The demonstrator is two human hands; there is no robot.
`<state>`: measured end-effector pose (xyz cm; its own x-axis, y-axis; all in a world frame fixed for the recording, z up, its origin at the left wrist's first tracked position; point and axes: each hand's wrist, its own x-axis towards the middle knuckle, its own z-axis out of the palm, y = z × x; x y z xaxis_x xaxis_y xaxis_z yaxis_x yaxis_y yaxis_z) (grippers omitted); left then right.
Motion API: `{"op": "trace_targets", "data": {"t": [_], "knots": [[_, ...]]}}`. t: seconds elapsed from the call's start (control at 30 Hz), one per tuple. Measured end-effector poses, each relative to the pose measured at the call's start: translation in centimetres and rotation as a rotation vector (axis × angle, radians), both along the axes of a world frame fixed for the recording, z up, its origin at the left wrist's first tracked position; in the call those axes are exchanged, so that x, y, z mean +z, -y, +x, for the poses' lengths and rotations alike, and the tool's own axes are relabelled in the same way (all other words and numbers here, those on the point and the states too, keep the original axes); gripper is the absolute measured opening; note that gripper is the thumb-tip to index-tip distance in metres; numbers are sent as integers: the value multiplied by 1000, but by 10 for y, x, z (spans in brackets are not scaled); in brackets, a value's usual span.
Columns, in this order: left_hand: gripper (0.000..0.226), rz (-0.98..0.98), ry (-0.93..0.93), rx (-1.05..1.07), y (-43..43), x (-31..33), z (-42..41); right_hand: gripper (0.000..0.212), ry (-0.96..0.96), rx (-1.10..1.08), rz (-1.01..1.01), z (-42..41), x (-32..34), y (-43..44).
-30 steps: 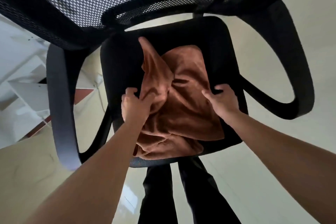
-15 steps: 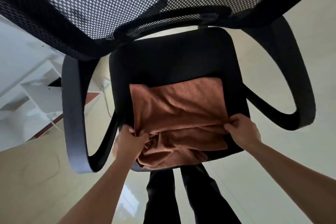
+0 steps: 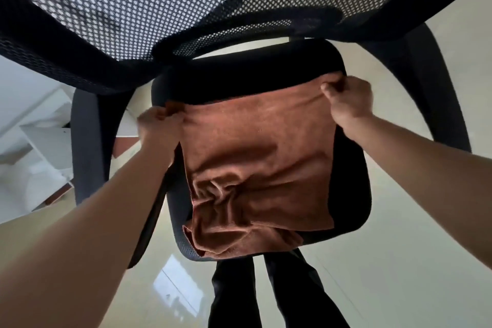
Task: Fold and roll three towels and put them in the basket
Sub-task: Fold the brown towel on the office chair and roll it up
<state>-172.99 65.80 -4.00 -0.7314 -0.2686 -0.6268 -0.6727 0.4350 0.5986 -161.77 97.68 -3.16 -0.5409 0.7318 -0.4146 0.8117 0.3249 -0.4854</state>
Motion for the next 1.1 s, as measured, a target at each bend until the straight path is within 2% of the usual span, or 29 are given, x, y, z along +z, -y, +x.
{"op": "trace_targets", "data": {"t": [0.1,0.2,0.3,0.4,0.53,0.6,0.67,0.73,0.83,0.9,1.0,1.03,1.1], "knots": [[22,26,14,-17,-2,-8,-31,31,-40,26,12,-29,1,-14],[50,61,11,69,-12,-30,-60,39,-105,25,17,-60,-10,-21],[63,5,-47,166,-18,-52,-73,39,-17,71,77,-71,-28,-22],[58,-161,-165,119,-19,-60,-70,36,28,61,90,-69,-34,-21],[58,-194,-29,-133,-12,-41,-41,46,-45,-22,-17,-45,-16,-8],[46,-187,20,-97,0,-25,-2,51,-34,-135,-120,-10,-11,0],[46,-212,111,-112,11,-11,48,48,20,-213,-242,37,-8,12],[46,-156,207,-111,23,-2,96,40,141,-171,-327,84,-2,37],[30,-147,309,-115,39,0,144,29,259,-73,-452,143,6,69],[29,-133,308,-96,50,-2,160,26,239,-141,-468,170,0,68],[40,-84,292,-59,64,-10,167,17,152,-330,-395,185,0,47],[42,-78,304,-66,67,-12,168,11,127,-357,-399,187,4,39],[44,-60,323,-59,70,-16,170,14,123,-372,-466,188,13,27]]}}
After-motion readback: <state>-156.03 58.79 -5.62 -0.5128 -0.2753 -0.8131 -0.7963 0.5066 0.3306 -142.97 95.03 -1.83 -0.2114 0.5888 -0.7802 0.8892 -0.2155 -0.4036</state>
